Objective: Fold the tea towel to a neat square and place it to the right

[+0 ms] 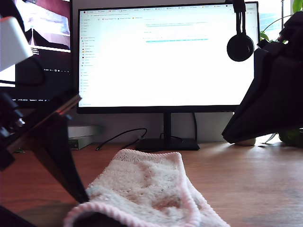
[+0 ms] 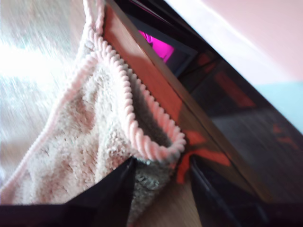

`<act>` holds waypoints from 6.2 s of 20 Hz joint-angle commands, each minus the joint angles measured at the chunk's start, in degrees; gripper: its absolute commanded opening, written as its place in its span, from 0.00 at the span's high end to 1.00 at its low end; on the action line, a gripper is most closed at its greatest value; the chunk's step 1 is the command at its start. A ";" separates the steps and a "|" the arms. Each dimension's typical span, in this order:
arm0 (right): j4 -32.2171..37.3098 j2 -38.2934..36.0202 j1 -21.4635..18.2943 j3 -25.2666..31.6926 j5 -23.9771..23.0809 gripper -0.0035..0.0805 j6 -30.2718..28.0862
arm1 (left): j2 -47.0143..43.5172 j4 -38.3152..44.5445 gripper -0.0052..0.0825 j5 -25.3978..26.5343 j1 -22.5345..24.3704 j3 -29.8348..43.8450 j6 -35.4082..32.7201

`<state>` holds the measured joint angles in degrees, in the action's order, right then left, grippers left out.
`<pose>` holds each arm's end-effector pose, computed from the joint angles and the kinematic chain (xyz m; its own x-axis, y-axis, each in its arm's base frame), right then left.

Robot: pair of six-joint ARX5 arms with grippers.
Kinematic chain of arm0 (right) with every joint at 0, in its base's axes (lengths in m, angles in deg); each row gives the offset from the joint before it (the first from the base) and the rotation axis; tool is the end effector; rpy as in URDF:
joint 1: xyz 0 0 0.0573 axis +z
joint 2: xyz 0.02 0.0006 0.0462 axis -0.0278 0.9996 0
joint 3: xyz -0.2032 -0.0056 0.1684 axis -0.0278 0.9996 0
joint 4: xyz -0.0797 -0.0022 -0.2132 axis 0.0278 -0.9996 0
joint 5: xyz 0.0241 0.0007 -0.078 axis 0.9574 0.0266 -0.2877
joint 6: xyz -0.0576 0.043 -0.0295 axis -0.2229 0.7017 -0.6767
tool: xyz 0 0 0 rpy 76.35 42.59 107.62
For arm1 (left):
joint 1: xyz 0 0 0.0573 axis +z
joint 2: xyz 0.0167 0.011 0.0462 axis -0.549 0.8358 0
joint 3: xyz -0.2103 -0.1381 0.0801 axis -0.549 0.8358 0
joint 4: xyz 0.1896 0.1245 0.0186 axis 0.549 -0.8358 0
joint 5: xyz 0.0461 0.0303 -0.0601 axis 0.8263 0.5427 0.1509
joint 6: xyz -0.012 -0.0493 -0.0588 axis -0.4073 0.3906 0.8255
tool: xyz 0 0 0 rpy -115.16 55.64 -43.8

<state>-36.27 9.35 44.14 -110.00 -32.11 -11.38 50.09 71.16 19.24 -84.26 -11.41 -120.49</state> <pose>0.1060 0.1292 0.1768 0.3426 0.6721 -0.6564 -0.8935 0.0171 -0.4488 0.1099 -0.1599 0.1237 0.2123 -0.6495 -0.7301 0.6177 -0.4898 0.6153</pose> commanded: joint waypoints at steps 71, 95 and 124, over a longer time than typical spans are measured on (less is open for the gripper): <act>-31.69 15.10 13.07 -22.01 5.99 0.97 31.58 | 4.50 -47.71 0.97 -13.44 -5.68 -27.34 46.97; -22.60 39.01 -2.36 -32.89 -0.83 0.97 21.00 | 6.97 -28.09 0.97 -5.97 12.04 -27.34 44.41; -11.69 46.84 -6.75 -34.47 -8.15 0.55 20.22 | 17.79 -12.35 0.77 -5.95 17.86 -27.34 42.05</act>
<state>-48.45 55.52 37.17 -144.25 -39.57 8.34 67.23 58.40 13.52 -66.24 -39.65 -78.19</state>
